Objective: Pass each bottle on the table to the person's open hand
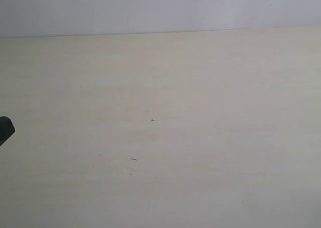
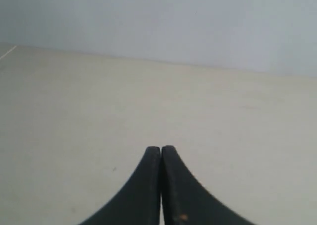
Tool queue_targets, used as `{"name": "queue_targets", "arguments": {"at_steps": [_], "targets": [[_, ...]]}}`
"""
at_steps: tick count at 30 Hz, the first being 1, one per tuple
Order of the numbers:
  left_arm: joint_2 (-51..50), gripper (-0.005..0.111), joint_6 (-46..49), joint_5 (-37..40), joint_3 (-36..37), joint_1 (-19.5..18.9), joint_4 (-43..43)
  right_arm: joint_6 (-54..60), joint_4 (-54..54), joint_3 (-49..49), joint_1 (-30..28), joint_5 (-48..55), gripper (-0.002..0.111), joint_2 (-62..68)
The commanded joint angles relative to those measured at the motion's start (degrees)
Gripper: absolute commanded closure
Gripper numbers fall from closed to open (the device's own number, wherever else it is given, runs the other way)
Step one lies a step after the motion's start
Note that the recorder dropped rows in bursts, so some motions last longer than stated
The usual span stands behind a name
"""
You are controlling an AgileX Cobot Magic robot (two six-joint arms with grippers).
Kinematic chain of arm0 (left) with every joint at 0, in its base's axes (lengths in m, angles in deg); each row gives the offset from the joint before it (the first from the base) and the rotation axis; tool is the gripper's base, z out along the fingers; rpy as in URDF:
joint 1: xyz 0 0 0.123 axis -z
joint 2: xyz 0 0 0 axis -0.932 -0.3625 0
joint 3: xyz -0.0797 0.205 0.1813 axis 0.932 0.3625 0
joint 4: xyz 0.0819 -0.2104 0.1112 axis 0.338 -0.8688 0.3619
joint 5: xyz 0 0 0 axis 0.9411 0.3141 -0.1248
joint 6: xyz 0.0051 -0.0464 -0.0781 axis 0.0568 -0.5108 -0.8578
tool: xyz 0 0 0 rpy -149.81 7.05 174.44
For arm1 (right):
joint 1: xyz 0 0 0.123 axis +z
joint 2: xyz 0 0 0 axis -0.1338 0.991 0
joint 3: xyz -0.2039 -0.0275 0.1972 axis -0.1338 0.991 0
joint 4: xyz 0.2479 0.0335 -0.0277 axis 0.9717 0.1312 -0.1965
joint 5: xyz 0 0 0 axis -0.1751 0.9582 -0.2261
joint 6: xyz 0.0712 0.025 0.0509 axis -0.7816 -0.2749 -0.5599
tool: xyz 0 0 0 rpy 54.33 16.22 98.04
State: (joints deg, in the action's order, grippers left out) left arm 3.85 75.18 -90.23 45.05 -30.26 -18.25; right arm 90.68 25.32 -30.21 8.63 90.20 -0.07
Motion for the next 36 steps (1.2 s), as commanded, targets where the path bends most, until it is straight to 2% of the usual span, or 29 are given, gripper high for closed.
{"name": "queue_targets", "arguments": {"at_steps": [1, 5, 10, 16, 25, 36], "targets": [[0.45, 0.107, 0.22, -0.08, 0.2, 0.09, -0.16, 0.57, -4.54, 4.04, -4.17, -13.51, 0.108, -3.73], [0.45, 0.107, 0.22, -0.08, 0.2, 0.09, -0.16, 0.57, -6.71, 9.93, -11.0, -21.44, 0.108, -10.09], [0.45, 0.107, 0.22, -0.08, 0.2, 0.09, -0.16, 1.01, -9.03, 14.75, -16.42, -22.27, 0.108, -19.13], [0.45, 0.107, 0.22, -0.08, 0.2, 0.09, -0.16, 0.76, -9.48, 15.5, -16.63, -22.26, 0.108, -24.81], [0.45, 0.107, 0.22, -0.08, 0.2, 0.09, -0.16, -0.1, -7.54, 16.76, -18.37, -22.27, 0.108, -25.96], [0.45, 0.107, 0.22, -0.08, 0.2, 0.09, -0.16, -0.35, -11.12, 31.21, -20.07, -23.88, 0.108, -35.43]]}}
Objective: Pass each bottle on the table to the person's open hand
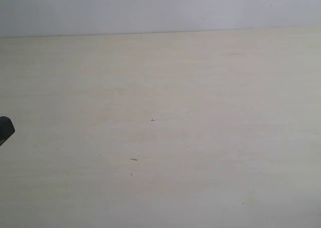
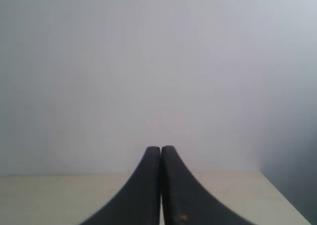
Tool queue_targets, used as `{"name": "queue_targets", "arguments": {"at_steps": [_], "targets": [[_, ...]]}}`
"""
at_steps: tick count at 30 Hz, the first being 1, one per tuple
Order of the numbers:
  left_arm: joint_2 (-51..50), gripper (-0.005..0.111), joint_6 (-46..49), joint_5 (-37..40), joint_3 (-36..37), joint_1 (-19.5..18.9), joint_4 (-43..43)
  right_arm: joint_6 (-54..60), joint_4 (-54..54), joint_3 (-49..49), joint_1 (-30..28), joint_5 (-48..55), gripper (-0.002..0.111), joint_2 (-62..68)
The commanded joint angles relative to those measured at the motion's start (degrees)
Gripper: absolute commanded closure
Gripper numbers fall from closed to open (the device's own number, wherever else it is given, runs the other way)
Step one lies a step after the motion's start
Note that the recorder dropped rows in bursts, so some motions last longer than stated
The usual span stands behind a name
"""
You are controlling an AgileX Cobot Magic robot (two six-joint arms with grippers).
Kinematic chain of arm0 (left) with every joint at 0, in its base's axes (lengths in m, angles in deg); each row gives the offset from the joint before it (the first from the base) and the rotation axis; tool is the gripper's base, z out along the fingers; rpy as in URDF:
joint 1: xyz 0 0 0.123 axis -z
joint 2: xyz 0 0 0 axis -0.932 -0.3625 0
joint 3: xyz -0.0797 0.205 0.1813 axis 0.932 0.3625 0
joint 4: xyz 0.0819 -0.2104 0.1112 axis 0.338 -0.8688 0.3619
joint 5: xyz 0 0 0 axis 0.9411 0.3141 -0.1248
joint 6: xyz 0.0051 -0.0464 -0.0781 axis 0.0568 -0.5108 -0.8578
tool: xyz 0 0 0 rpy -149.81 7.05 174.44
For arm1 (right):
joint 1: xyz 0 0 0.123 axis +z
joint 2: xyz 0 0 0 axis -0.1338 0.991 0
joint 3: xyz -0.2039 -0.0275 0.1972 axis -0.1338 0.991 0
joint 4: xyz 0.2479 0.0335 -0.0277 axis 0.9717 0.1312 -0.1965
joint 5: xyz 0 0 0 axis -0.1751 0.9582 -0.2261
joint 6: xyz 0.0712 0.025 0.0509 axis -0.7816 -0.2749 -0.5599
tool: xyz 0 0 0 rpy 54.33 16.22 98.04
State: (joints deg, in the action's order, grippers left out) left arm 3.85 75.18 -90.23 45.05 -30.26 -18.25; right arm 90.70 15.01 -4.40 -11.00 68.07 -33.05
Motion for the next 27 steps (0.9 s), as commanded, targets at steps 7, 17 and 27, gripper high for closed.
{"name": "queue_targets", "arguments": {"at_steps": [7, 17, 27], "targets": [[0.45, 0.107, 0.22, -0.08, 0.2, 0.09, -0.16, -12.45, -7.77, 14.28, -0.44, -9.58, 0.108, -2.94], [0.45, 0.107, 0.22, -0.08, 0.2, 0.09, -0.16, -22.75, -14.37, 21.54, -0.44, -10.67, 0.108, -2.94], [0.45, 0.107, 0.22, -0.08, 0.2, 0.09, -0.16, -22.65, -14.77, 24.07, -0.44, -10.51, 0.108, -2.94]]}}
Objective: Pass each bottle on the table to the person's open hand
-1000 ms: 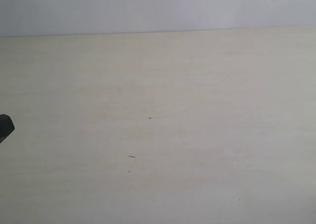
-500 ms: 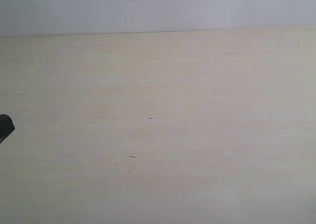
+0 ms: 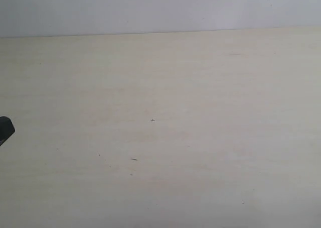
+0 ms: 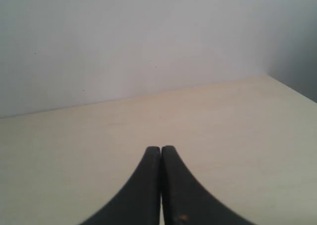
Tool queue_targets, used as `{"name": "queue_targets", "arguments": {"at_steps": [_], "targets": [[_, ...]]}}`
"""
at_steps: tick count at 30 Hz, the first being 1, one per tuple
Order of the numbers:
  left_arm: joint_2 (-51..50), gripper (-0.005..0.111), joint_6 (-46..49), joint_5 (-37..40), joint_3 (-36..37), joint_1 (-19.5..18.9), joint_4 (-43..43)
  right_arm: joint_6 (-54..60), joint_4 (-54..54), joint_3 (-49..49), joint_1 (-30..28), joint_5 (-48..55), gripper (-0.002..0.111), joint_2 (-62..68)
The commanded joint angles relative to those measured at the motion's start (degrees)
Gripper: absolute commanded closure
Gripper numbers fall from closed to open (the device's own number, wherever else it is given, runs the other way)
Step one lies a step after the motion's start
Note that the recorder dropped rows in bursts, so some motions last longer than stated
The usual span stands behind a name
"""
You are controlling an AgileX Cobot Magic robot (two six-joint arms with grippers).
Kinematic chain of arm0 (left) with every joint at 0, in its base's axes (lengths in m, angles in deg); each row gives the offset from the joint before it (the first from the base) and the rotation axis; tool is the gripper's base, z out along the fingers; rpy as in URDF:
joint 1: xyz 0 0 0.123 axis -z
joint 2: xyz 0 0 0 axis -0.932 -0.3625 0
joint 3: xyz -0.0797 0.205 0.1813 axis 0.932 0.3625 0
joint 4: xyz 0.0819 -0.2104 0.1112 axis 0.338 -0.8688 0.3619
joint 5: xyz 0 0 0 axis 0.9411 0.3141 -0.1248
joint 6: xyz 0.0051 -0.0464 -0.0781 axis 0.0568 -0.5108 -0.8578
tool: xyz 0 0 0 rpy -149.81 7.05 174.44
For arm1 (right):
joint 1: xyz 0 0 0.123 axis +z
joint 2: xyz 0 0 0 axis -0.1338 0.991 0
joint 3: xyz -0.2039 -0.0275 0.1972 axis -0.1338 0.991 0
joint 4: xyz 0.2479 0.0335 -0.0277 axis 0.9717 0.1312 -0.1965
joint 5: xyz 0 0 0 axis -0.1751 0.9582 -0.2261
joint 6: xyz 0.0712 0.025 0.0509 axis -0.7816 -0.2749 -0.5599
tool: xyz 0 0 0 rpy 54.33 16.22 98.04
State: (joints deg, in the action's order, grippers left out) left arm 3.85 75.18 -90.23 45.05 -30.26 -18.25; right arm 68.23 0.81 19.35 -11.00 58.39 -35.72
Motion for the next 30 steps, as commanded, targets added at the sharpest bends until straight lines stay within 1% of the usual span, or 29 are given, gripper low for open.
{"name": "queue_targets", "arguments": {"at_steps": [1, 6, 11, 30], "targets": [[0.45, 0.107, 0.22, -0.08, 0.2, 0.09, -0.16, -0.18, -0.56, 0.31, -0.44, -0.38, 0.108, -0.27], [0.45, 0.107, 0.22, -0.08, 0.2, 0.09, -0.16, -0.18, -0.56, 0.31, -0.44, 0.96, 0.108, -0.27], [0.45, 0.107, 0.22, -0.08, 0.2, 0.09, -0.16, -0.18, -0.56, 0.31, -0.44, 4.47, 0.108, -0.27], [0.45, 0.107, 0.22, -0.08, 0.2, 0.09, -0.16, -0.18, 0.09, 0.31, -0.44, 4.47, 0.108, -0.27]]}}
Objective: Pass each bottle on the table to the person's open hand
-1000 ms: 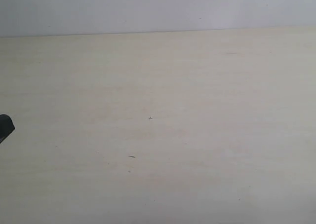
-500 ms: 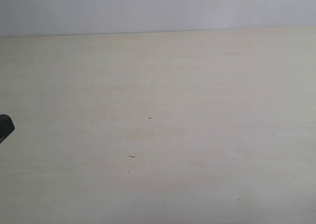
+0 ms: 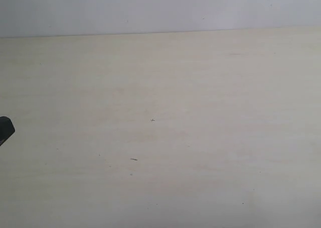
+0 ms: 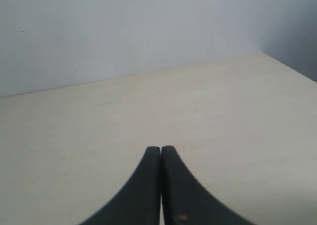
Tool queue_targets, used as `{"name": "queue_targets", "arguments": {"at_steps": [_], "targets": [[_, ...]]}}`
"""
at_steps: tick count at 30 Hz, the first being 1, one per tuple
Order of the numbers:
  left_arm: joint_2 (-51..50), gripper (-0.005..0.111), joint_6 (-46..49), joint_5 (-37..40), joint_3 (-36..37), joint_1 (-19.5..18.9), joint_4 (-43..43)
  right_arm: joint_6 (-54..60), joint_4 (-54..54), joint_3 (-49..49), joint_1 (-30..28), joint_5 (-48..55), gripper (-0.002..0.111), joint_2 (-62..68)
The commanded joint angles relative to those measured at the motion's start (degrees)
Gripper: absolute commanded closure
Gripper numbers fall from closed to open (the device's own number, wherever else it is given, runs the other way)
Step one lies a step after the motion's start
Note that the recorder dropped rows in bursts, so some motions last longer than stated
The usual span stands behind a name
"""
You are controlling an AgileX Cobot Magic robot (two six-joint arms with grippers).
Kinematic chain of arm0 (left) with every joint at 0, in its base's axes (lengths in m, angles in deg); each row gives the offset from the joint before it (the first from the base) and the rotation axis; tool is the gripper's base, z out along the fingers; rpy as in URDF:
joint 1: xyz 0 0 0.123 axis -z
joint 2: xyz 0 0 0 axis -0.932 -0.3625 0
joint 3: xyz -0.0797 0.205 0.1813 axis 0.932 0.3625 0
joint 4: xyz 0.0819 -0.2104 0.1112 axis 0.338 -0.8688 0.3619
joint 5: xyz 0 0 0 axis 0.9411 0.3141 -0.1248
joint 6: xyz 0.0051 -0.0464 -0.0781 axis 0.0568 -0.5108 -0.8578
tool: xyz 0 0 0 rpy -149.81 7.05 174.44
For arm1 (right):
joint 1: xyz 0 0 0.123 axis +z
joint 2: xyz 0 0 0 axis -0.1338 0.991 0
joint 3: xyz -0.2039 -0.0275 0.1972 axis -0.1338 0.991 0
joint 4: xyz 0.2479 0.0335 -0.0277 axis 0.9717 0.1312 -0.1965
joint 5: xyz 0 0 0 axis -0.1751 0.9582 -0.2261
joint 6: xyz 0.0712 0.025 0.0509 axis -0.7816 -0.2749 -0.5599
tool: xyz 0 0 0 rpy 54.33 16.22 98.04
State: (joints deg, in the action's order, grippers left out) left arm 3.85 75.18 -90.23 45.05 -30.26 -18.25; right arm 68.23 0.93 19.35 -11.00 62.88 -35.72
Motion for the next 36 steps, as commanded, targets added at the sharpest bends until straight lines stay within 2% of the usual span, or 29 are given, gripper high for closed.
{"name": "queue_targets", "arguments": {"at_steps": [1, 29, 32, 36], "targets": [[0.45, 0.107, 0.22, -0.08, 0.2, 0.09, -0.16, -0.18, -0.03, 0.31, -0.44, -0.02, 0.108, -0.27], [0.62, 0.107, 0.22, -0.08, 0.2, -0.48, -0.18, -0.18, -0.03, 0.31, -0.44, -0.02, 0.108, -0.27], [2.41, 0.107, 0.22, 0.79, 0.2, -4.86, 0.1, -0.18, -0.03, 0.31, -0.44, -0.02, 0.108, -0.27], [6.51, 0.107, 0.22, 5.07, 0.2, -15.25, 0.34, -0.18, -0.03, 0.31, -0.44, -0.02, 0.108, -0.27]]}}
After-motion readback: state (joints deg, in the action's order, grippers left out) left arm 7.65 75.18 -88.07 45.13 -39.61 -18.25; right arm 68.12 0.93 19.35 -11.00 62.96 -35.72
